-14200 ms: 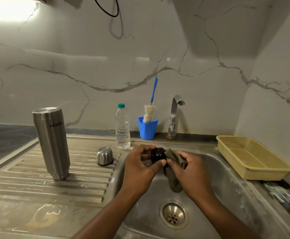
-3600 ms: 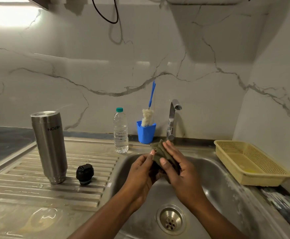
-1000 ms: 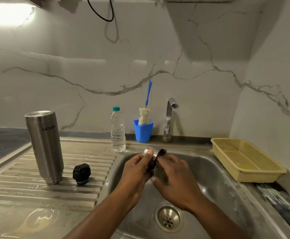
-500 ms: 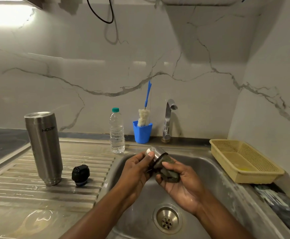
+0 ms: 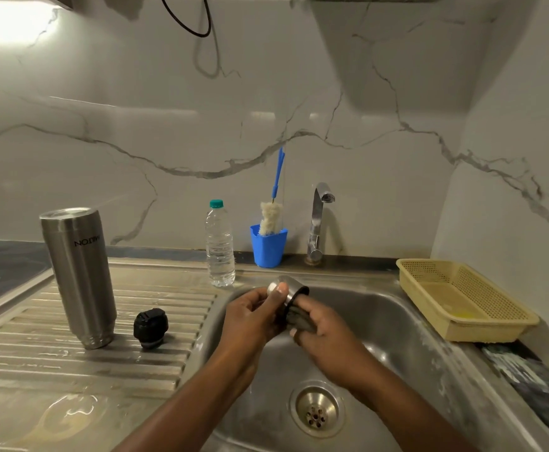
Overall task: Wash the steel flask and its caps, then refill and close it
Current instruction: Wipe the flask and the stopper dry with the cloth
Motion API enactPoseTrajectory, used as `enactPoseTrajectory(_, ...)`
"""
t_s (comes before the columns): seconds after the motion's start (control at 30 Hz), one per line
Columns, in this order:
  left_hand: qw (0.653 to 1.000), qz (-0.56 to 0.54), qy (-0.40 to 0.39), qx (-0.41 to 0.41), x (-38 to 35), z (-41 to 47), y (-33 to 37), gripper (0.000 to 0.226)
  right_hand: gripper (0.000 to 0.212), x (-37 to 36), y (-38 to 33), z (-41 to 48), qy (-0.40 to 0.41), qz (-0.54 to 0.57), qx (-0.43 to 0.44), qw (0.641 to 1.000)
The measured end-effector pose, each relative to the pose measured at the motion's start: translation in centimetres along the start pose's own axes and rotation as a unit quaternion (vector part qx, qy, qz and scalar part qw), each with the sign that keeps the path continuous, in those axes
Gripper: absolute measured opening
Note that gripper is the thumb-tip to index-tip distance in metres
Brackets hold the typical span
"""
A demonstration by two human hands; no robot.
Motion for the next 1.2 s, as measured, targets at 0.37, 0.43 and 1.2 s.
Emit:
enactPoseTrajectory(0.37, 1.000, 0.000, -0.018, -0.011, 0.4, 1.0, 0.5, 0.021, 0.042, 1.7, 0.0, 0.1, 0.051, 0.026, -0.007, 0.998)
enactPoseTrajectory(0.43, 0.999, 0.039, 0.004, -0.018, 0.6, 0.8, 0.9, 0.019, 0.049, 1.3, -1.4, 0.2, 0.056, -0.280, 0.134, 0.949)
enactPoseTrajectory(1.2, 0.998, 0.048, -0.034, -0.026, -0.8, -0.3, 1.6, 0.031, 0.061, -0.1, -2.0, -0.1, 0.053, -0.270, 0.156, 0.949)
Point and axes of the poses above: each hand's wrist, its own z-axis towards the middle knuckle, its own x-axis out of the back of the hand, y = z × x, the point moved 9 cm from there along z, towards the middle knuckle
